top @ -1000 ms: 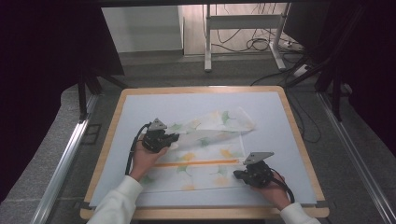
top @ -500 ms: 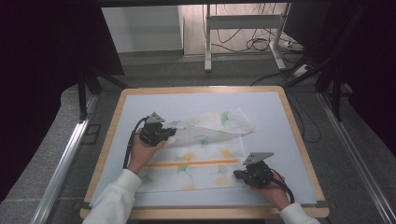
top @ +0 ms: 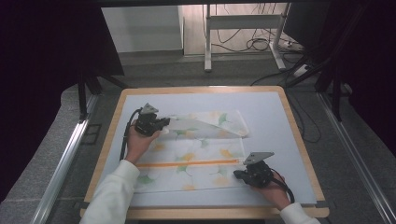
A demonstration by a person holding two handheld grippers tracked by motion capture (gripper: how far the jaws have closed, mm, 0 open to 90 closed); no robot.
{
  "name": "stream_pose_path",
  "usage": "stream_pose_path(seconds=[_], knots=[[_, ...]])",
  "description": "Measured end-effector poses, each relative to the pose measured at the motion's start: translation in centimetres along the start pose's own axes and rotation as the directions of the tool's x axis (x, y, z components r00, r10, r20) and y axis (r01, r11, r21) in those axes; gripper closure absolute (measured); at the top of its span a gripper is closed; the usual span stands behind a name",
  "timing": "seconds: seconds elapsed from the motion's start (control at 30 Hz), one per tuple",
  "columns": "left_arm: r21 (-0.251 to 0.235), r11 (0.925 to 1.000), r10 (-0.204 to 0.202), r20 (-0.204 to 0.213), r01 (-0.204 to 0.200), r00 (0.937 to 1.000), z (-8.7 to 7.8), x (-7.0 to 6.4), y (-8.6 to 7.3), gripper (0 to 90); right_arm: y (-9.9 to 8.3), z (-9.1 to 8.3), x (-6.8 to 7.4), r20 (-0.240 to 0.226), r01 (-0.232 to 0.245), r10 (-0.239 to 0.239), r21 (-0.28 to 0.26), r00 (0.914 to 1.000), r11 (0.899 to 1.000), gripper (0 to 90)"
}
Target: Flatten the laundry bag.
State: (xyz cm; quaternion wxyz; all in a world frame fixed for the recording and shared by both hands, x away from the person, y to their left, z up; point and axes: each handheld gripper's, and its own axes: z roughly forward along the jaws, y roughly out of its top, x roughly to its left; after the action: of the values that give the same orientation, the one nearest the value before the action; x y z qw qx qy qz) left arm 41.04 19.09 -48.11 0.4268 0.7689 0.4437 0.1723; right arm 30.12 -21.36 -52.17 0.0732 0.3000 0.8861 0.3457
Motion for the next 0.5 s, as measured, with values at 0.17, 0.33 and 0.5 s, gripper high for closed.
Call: stream_pose_path(seconds=[0.17, 0.33, 0.5], knots=[[0.008, 0.9987, -0.051, -0.022, 0.051, 0.9985, 1.2, 2.3, 0.3, 89.2, 0.0, 0.0, 0.0, -0.002, -0.003, 0.003, -0.001, 1.0000, 1.000, 89.3], [-0.005, 0.9943, -0.106, -0.016, 0.106, 0.9942, 2.3, 4.1, 0.6, 89.2, 0.0, 0.0, -0.1, -0.008, -0.011, 0.011, -0.002, 0.9999, 1.000, 89.3], [-0.008, 0.9882, -0.153, -0.029, 0.153, 0.9878, 3.0, 5.9, 0.9, 89.3, 0.0, 0.0, -0.1, -0.011, -0.011, 0.011, -0.002, 0.9999, 1.000, 89.3]])
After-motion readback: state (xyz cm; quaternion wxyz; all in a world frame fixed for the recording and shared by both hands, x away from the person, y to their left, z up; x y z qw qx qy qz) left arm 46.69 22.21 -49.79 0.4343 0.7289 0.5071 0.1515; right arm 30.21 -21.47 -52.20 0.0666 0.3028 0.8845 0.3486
